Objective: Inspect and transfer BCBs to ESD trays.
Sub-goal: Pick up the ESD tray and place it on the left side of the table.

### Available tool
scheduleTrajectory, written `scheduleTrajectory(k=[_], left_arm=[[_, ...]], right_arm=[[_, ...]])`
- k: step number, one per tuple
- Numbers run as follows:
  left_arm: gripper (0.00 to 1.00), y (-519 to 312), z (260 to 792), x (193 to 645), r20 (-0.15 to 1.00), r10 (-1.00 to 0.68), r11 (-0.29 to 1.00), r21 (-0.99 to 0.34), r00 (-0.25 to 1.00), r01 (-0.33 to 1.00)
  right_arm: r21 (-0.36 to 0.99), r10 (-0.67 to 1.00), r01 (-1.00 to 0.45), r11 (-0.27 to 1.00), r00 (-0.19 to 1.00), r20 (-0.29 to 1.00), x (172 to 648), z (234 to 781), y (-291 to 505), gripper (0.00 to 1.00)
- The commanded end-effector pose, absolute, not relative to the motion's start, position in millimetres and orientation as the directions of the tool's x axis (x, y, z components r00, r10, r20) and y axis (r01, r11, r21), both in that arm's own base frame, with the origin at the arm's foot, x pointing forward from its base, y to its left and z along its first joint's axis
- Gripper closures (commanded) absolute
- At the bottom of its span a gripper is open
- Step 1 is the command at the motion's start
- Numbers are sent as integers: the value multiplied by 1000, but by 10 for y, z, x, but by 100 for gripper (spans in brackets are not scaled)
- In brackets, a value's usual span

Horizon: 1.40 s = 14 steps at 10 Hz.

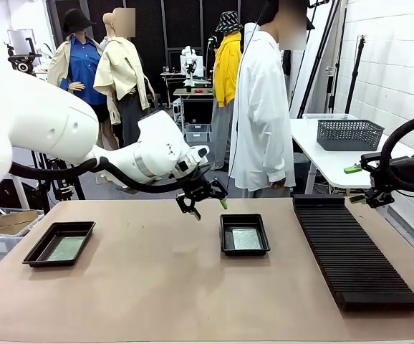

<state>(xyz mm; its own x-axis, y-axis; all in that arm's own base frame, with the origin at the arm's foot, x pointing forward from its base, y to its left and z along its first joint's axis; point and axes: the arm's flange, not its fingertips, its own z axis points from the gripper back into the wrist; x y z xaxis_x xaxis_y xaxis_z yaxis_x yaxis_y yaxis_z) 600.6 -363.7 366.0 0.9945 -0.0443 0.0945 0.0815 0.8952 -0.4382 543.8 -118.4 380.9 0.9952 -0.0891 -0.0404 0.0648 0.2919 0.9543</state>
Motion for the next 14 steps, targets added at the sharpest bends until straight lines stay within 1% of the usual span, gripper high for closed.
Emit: scheduleTrajectory(k=[1, 2, 5, 9, 11, 12, 14], left_arm=[[0, -3819, 3596, 6115, 85, -39, 916, -394, 996, 70], [0, -3884, 3535, 6118, 95, -44, 924, -375, 995, 77], [0, -4031, 3369, 6138, 71, -39, 945, -322, 997, 60], [0, -4177, 3215, 6117, 64, -63, 966, -247, 996, 77], [0, -4228, 3215, 6094, 43, -69, 964, -253, 997, 77], [0, -4138, 3158, 6043, 63, -86, 954, -284, 994, 100], [0, -4138, 3158, 6043, 63, -86, 954, -284, 994, 100]], right_arm=[[951, -100, 69, 301, 994, -41, 5438, 3825, -1170, 0], [951, -100, 69, 301, 994, -41, 5438, 3825, -1170, 0], [951, -100, 69, 301, 994, -41, 5438, 3825, -1170, 0], [951, -100, 69, 301, 994, -41, 5438, 3825, -1170, 0], [951, -100, 69, 301, 994, -41, 5438, 3825, -1170, 0], [951, -100, 69, 301, 994, -41, 5438, 3825, -1170, 0], [951, -100, 69, 301, 994, -41, 5438, 3825, -1170, 0]])
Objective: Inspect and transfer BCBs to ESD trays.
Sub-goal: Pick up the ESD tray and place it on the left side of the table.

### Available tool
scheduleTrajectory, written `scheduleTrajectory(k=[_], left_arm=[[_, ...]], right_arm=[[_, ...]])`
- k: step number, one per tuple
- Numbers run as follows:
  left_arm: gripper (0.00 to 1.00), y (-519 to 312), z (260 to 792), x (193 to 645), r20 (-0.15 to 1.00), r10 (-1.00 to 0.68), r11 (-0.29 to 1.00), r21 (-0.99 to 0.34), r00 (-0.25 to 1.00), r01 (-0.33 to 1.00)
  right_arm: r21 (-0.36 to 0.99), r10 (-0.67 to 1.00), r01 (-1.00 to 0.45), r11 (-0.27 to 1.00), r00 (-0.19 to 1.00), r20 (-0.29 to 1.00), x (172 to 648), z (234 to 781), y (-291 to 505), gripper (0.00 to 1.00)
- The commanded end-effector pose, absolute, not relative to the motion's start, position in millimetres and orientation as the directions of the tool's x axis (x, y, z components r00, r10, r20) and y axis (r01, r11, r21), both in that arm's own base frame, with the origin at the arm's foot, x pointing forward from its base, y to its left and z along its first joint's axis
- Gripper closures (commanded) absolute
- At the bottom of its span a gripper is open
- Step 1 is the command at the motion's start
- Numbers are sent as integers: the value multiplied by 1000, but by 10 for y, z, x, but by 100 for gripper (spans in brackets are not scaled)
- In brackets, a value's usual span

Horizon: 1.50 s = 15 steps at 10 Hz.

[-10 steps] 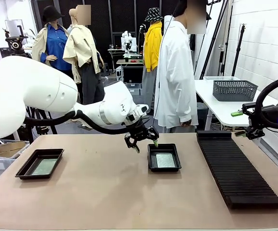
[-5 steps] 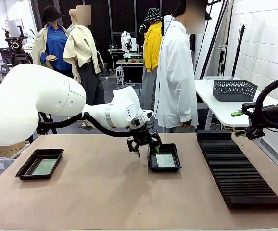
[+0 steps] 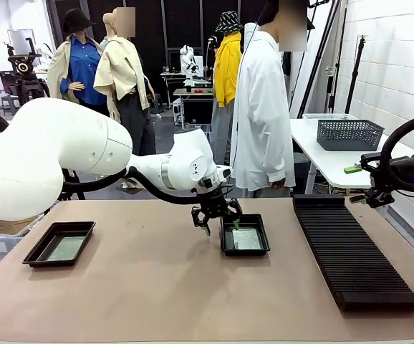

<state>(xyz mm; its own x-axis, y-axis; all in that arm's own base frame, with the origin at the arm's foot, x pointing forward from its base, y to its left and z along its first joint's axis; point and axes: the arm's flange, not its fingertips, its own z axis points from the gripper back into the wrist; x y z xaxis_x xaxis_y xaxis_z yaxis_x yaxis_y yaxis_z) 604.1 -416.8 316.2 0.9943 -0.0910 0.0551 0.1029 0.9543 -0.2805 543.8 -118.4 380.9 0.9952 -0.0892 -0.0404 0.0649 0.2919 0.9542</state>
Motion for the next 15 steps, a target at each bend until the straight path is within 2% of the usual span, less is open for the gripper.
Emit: scheduleTrajectory(k=[1, 7, 8, 12, 13, 15], left_arm=[[0, -4138, 3158, 6043, 63, -86, 954, -284, 994, 100], [0, -4138, 3158, 6043, 63, -86, 954, -284, 994, 100], [13, -4164, 3161, 6044, 55, -90, 954, -280, 994, 102], [91, -4140, 3160, 6080, 47, -96, 954, -281, 994, 106], [100, -4138, 3190, 6063, 61, -93, 955, -278, 994, 106], [100, -4124, 3194, 6069, 53, -87, 957, -274, 995, 98]], right_arm=[[951, -100, 69, 301, 994, -41, 5438, 3825, -1170, 0], [951, -100, 69, 301, 994, -41, 5438, 3825, -1170, 0], [951, -100, 69, 301, 994, -41, 5438, 3825, -1170, 0], [951, -100, 69, 301, 994, -41, 5438, 3825, -1170, 0], [951, -100, 69, 301, 994, -41, 5438, 3825, -1170, 0], [951, -100, 69, 301, 994, -41, 5438, 3825, -1170, 0]])
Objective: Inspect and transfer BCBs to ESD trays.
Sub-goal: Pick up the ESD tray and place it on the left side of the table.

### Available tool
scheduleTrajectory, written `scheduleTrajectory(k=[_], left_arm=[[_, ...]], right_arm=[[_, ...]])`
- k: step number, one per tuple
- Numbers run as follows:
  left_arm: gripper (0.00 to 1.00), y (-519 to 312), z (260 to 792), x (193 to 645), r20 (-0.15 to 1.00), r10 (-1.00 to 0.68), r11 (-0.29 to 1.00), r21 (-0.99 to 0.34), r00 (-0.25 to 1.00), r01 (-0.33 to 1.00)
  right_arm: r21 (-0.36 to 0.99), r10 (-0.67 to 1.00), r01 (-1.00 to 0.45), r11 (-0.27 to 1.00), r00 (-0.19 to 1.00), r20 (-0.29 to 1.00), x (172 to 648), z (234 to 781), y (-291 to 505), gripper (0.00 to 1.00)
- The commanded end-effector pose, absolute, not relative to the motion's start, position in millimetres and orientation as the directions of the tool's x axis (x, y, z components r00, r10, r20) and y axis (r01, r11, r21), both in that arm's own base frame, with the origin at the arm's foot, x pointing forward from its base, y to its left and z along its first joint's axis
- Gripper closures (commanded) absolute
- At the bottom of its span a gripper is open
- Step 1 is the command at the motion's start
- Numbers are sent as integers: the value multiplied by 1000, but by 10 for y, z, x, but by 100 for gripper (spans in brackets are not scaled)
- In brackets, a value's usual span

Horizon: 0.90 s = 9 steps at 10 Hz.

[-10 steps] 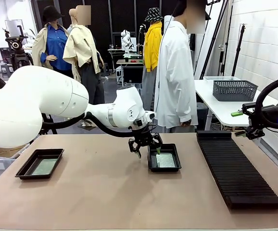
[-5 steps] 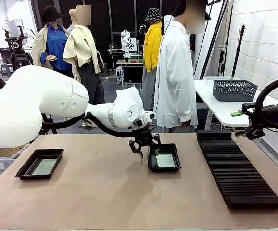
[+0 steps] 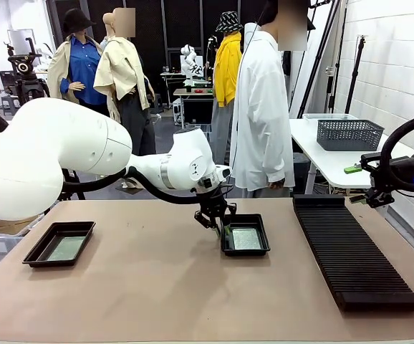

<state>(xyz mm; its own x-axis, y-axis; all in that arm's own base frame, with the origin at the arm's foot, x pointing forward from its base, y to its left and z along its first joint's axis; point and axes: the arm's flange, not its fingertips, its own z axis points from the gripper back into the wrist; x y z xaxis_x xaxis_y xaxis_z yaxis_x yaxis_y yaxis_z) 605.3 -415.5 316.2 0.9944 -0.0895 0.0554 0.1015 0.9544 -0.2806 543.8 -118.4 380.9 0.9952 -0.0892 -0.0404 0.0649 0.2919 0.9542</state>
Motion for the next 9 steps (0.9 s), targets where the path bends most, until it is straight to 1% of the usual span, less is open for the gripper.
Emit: scheduleTrajectory(k=[1, 9], left_arm=[[100, -4118, 3190, 6074, 49, -86, 958, -272, 995, 96], [100, -4147, 3161, 6058, 55, -88, 955, -280, 995, 100]], right_arm=[[951, -100, 69, 301, 994, -41, 5438, 3825, -1170, 0], [951, -100, 69, 301, 994, -41, 5438, 3825, -1170, 0]])
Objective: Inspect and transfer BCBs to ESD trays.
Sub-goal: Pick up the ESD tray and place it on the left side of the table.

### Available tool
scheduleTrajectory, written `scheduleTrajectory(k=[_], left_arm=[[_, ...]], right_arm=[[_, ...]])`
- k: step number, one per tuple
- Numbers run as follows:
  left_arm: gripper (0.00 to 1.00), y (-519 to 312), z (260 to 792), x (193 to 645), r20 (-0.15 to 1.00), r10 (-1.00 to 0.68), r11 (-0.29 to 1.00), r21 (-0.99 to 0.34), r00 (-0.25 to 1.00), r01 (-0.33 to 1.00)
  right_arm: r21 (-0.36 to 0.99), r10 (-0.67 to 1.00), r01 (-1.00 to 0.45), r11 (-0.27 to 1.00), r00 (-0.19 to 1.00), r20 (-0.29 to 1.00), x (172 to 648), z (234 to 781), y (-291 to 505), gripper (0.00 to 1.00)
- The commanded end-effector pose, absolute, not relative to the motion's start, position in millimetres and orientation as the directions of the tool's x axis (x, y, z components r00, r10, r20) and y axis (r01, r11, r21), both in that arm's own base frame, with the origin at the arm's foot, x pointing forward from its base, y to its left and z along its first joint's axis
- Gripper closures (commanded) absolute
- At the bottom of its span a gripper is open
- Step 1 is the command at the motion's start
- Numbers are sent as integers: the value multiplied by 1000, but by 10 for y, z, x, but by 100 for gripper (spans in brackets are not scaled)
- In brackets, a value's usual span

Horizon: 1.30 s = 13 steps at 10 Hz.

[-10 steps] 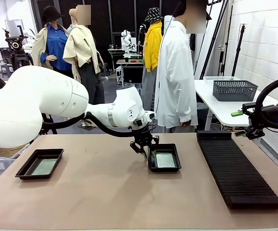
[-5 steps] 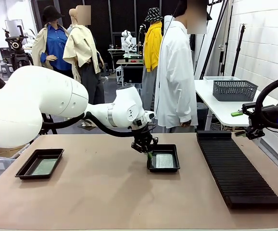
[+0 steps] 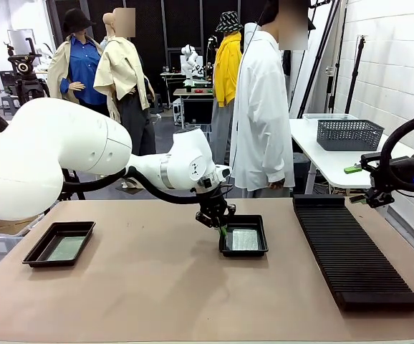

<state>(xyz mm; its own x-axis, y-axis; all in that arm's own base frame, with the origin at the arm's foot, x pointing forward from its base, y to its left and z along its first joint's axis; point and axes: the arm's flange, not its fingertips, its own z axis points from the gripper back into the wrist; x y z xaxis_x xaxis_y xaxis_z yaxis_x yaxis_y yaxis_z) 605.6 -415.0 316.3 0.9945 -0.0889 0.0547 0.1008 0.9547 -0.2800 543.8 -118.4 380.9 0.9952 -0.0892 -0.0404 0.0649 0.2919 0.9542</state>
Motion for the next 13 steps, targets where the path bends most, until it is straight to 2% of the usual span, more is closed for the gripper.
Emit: scheduleTrajectory(k=[1, 10, 13], left_arm=[[100, -4147, 3161, 6058, 55, -88, 955, -280, 995, 100], [100, -3236, 3348, 5619, 47, -60, 969, -236, 997, 70], [100, -2803, 3400, 5462, 86, -59, 972, -223, 995, 77]], right_arm=[[951, -100, 69, 301, 994, -41, 5438, 3825, -1170, 0], [951, -100, 69, 301, 994, -41, 5438, 3825, -1170, 0], [951, -100, 69, 301, 994, -41, 5438, 3825, -1170, 0]])
